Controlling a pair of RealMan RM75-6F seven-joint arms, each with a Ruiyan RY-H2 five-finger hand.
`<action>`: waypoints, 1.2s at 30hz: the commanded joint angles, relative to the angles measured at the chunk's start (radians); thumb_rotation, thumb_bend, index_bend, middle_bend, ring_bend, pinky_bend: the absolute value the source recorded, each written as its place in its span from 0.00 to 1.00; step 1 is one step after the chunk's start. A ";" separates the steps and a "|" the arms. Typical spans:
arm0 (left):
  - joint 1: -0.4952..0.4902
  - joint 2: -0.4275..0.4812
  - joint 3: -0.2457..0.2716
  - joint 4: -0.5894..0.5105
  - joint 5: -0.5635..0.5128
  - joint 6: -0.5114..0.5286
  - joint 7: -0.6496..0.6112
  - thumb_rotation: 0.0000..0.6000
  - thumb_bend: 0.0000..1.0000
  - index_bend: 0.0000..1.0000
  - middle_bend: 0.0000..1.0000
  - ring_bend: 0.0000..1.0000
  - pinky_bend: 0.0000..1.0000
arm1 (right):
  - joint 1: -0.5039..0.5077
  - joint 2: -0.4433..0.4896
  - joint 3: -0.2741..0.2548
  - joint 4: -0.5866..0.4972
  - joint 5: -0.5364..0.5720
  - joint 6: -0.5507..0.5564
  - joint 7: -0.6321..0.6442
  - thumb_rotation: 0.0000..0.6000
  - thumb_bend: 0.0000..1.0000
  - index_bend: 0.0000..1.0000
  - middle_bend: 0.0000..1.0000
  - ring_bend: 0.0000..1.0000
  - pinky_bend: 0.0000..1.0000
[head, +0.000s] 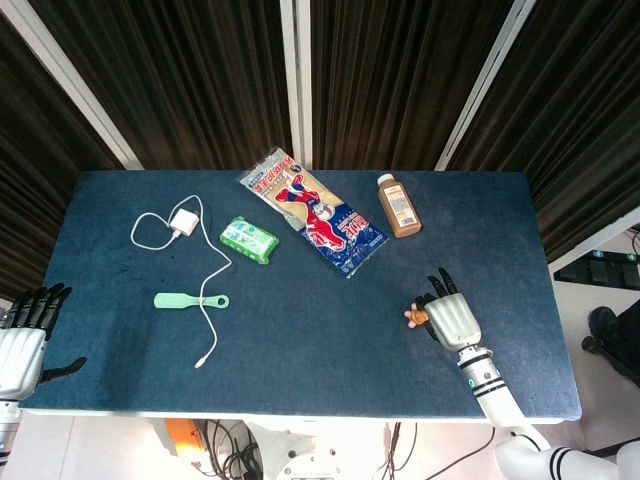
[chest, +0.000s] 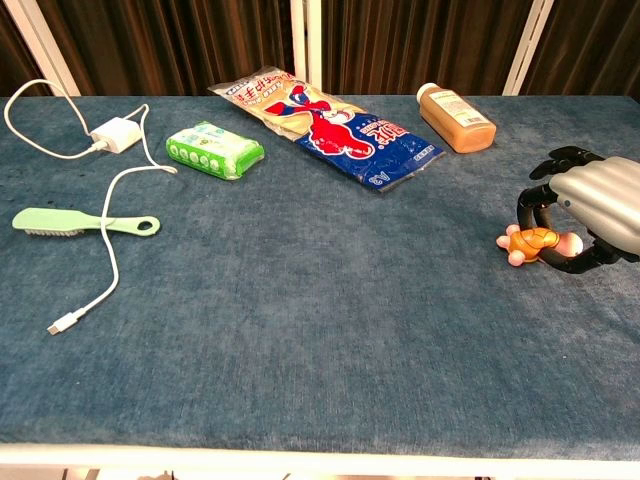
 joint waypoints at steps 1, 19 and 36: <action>0.000 0.000 0.000 0.000 0.000 0.000 0.000 1.00 0.00 0.06 0.03 0.00 0.00 | -0.001 -0.013 0.004 0.013 -0.001 0.010 0.004 1.00 0.42 0.89 0.70 0.22 0.00; -0.002 0.003 -0.001 -0.008 0.000 -0.002 0.001 1.00 0.00 0.06 0.03 0.00 0.00 | -0.016 0.014 0.015 0.003 -0.029 0.076 0.100 1.00 0.03 0.02 0.03 0.00 0.00; -0.002 0.022 -0.009 -0.034 -0.004 0.007 0.014 1.00 0.00 0.06 0.03 0.00 0.00 | -0.192 0.284 -0.036 -0.196 -0.023 0.258 0.197 1.00 0.03 0.00 0.00 0.00 0.00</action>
